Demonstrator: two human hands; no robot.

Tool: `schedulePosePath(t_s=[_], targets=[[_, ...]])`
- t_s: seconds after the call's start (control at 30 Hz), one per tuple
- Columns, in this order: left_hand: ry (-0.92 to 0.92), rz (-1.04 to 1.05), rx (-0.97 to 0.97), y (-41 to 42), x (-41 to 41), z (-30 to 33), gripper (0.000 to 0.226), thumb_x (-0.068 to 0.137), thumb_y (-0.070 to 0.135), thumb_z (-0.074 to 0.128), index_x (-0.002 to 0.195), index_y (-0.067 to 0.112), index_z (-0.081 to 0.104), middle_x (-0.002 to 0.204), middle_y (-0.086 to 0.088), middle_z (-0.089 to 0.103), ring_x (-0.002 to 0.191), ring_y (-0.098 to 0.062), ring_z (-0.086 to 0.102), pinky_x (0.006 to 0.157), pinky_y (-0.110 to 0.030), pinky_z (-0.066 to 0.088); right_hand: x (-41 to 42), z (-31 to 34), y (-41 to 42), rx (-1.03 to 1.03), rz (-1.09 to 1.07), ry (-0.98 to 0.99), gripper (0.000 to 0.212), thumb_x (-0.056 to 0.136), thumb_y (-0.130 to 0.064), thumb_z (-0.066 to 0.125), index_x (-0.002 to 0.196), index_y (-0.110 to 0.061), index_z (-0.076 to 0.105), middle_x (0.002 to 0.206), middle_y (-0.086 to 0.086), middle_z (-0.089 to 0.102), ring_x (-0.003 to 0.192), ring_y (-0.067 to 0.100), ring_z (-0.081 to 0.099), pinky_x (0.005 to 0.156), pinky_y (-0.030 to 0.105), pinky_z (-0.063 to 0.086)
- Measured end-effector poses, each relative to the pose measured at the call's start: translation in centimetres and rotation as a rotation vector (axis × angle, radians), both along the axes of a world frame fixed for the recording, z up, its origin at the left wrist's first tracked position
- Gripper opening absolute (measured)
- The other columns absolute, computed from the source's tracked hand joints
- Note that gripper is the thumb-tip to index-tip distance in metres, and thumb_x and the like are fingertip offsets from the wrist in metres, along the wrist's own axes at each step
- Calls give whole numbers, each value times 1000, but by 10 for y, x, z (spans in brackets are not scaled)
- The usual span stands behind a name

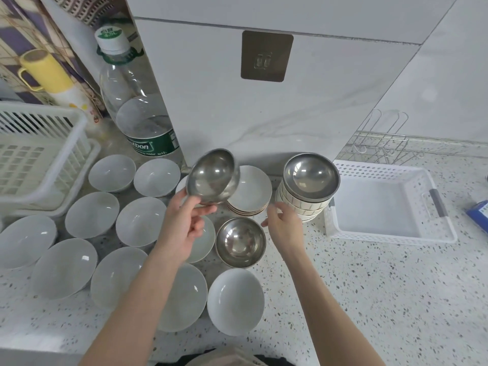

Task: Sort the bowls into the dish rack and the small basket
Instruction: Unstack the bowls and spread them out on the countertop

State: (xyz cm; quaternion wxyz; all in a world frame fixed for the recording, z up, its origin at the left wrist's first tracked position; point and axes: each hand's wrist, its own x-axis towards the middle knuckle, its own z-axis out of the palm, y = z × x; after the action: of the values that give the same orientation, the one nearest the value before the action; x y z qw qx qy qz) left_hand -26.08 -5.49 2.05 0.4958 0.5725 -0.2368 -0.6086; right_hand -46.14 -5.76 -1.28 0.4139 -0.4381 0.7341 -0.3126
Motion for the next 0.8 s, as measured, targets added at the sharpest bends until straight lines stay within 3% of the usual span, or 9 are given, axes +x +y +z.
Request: schedulePosePath(t_s=[0.13,0.23,0.37,0.5,0.6,0.7,0.8], targets=[[25,78,10,17,21,-3,11,95,22,55,102,22,63,77,-4,71,41,-1,51,31,-15,18,16,2,-20,43,50,131,39,95,-37,42,111,-5,57,92,9,73,91,27,66,70,32,48],[3,95,18,28,31,-7,9,96,25,56,99,21,64,80,-4,70,45,-1,55,32,-15,18,25,1,-29,70,58,201,44,95,-38,45,121,-2,53,106,16,71,102,33,64,85,38,51],[-28,100,47,41,38,-15,20,95,30,58,109,16,64,82,-6,70,50,-2,57,32,-17,19,28,2,-34,87,52,230,42,90,-14,48,130,-3,45,115,19,65,104,38,61,78,36,48],[-35,108,91,51,42,-23,34,95,31,59,121,9,59,77,-6,72,52,-4,55,34,-18,21,28,3,-36,45,49,212,57,84,-4,45,140,-15,40,113,15,64,96,34,58,70,31,39],[-24,114,97,57,43,-25,38,95,29,59,127,8,56,81,-7,72,55,-5,58,33,-18,21,28,5,-35,20,29,135,61,81,-3,43,139,-22,41,111,14,67,102,34,59,77,35,47],[-2,127,110,62,45,-25,39,95,25,59,130,8,55,81,-9,72,55,-6,57,34,-17,22,29,8,-35,7,-6,50,61,80,-1,43,139,-20,43,121,12,62,109,35,60,92,47,52],[1,131,105,69,48,-26,36,96,24,58,128,8,56,78,-10,72,54,-8,55,34,-17,23,29,9,-34,-6,-34,-25,59,81,1,41,137,-17,46,123,8,59,103,35,64,88,44,54]])
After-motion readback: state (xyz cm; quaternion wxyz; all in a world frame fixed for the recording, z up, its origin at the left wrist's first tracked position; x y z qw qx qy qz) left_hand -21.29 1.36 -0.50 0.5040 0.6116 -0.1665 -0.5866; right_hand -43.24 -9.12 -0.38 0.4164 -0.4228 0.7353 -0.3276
